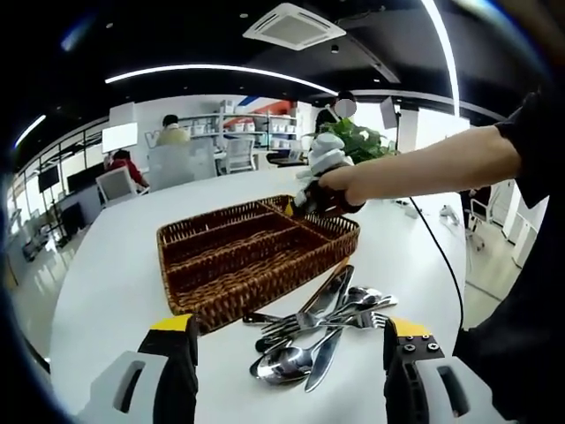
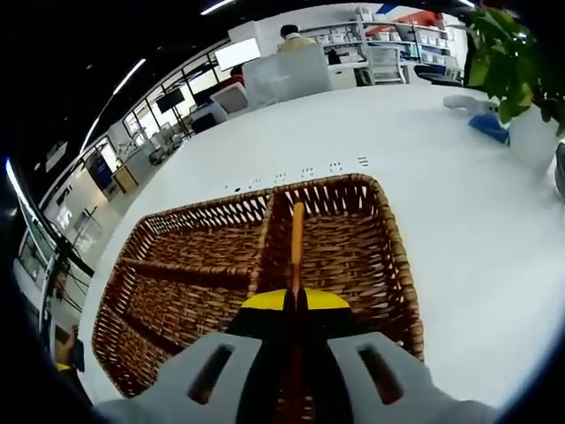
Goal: Arrange the knives, forks, and spoons in their matching storage slots by inserting each utensil handle-first until every utensil is classified and aligned in the correct compartment
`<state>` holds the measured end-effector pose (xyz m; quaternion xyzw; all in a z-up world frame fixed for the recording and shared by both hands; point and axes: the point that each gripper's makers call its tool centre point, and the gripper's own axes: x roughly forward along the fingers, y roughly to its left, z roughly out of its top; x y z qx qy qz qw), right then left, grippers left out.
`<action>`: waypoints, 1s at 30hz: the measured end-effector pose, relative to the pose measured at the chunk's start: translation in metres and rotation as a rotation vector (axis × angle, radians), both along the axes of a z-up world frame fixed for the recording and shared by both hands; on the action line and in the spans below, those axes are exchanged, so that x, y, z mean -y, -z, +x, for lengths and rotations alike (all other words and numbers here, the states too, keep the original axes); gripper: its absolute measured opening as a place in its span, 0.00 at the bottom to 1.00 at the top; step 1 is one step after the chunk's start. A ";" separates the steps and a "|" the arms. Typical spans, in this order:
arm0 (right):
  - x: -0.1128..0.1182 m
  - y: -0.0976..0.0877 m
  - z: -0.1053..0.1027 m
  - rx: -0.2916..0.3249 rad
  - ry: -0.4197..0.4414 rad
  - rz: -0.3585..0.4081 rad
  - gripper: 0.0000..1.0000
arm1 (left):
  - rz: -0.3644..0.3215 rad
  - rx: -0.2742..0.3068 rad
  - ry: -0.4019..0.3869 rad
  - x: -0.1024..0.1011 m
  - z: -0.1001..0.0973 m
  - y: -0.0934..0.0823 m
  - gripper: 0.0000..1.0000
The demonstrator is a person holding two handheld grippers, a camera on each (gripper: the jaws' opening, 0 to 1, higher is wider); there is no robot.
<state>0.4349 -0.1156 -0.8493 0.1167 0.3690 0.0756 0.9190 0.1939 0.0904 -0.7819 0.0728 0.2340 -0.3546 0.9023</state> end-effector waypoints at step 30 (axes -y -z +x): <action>0.008 0.000 0.002 0.017 -0.032 -0.019 0.07 | 0.016 -0.008 0.020 0.003 -0.003 0.004 0.91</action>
